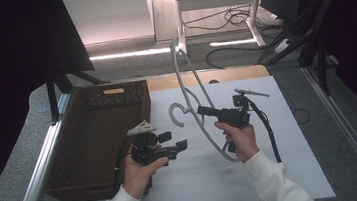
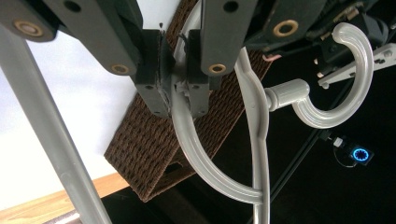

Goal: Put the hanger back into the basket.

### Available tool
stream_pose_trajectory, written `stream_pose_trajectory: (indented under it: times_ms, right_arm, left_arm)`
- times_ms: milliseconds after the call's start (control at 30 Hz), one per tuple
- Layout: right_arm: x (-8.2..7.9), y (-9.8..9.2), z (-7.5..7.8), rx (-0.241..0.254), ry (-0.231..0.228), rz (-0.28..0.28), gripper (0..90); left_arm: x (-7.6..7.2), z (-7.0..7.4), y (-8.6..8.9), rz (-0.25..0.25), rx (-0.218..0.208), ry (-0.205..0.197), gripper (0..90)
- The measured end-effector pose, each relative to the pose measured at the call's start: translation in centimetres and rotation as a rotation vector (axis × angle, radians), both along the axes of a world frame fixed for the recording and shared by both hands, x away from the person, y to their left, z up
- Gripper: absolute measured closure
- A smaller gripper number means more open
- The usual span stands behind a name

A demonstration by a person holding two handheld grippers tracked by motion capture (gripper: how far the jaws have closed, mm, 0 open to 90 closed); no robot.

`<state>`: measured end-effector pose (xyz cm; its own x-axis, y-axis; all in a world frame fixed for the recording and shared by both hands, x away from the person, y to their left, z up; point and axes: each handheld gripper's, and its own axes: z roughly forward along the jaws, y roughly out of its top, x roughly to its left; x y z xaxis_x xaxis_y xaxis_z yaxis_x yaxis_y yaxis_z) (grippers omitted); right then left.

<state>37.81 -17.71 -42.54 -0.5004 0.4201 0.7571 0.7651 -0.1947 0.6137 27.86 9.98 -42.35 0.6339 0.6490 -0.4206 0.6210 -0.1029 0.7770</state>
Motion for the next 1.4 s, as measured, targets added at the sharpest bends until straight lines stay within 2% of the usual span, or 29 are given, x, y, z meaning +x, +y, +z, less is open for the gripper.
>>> stream_pose_trajectory:
  times_ms: [133, 267, 300, 333, 400, 433, 467, 500, 533, 667, 700, 800, 900, 1067, 1167, 1233, 1400]
  right_arm:
    - [0.0, 0.0, -0.1, 0.005, -0.008, -0.013, 80.9]
    - [0.0, 0.0, -0.3, 0.015, -0.004, -0.027, 80.9]
    - [0.0, 0.0, -0.4, 0.018, -0.001, -0.037, 81.0]
    - [0.0, 0.0, -0.4, 0.018, -0.001, -0.037, 81.0]
    - [0.0, 0.0, -0.5, 0.016, -0.004, -0.045, 80.9]
    - [-0.1, 0.1, -0.6, 0.024, -0.004, -0.057, 80.9]
    - [-0.1, 0.1, -0.7, 0.027, -0.003, -0.058, 80.9]
    - [-0.1, 0.0, -0.7, 0.033, 0.001, -0.063, 80.9]
    - [-0.2, 0.0, -0.8, 0.040, 0.002, -0.068, 80.9]
    - [-0.2, -0.1, -0.9, 0.059, 0.009, -0.081, 81.0]
    - [-0.3, -0.1, -1.0, 0.084, 0.018, -0.093, 81.0]
    - [-0.4, -0.1, -1.1, 0.114, 0.030, -0.098, 81.0]
    - [-0.5, 0.1, -1.1, 0.119, 0.032, -0.102, 81.0]
    - [-0.5, 0.0, -1.4, 0.135, 0.048, -0.102, 80.6]
    - [-0.4, 0.0, -1.5, 0.151, 0.057, -0.099, 80.0]
    - [-0.4, -0.1, -1.5, 0.154, 0.056, -0.099, 79.6]
    - [-0.3, -0.1, -1.5, 0.156, 0.053, -0.092, 77.3]
  left_arm:
    - [0.6, -0.5, -1.8, -0.004, -0.018, 0.014, 30.7]
    - [1.3, -1.0, -3.1, -0.003, -0.074, 0.043, 34.4]
    - [1.5, -1.3, -3.5, 0.008, -0.100, 0.053, 37.2]
    - [1.5, -1.3, -3.5, 0.008, -0.100, 0.053, 38.6]
    - [1.9, -1.6, -3.9, 0.022, -0.126, 0.064, 40.4]
    - [2.1, -1.7, -4.1, 0.024, -0.141, 0.067, 44.2]
    - [2.3, -2.0, -4.6, 0.023, -0.170, 0.072, 46.0]
    - [2.3, -2.0, -4.6, 0.023, -0.170, 0.072, 48.1]
    - [2.4, -2.2, -4.9, 0.019, -0.190, 0.068, 49.8]
    - [2.5, -2.5, -5.2, 0.021, -0.214, 0.067, 55.1]
    - [2.5, -2.6, -5.3, 0.023, -0.220, 0.065, 56.7]
    - [2.5, -2.9, -5.9, 0.037, -0.228, 0.054, 60.0]
    - [2.4, -3.0, -6.2, 0.038, -0.231, 0.041, 64.3]
    - [2.4, -3.1, -6.4, 0.026, -0.241, 0.031, 78.1]
    - [2.5, -3.2, -6.3, 0.024, -0.250, 0.026, 80.3]
    - [2.4, -3.1, -6.1, 0.014, -0.250, 0.006, 80.6]
    - [2.5, -2.9, -5.7, -0.012, -0.274, 0.008, 81.3]
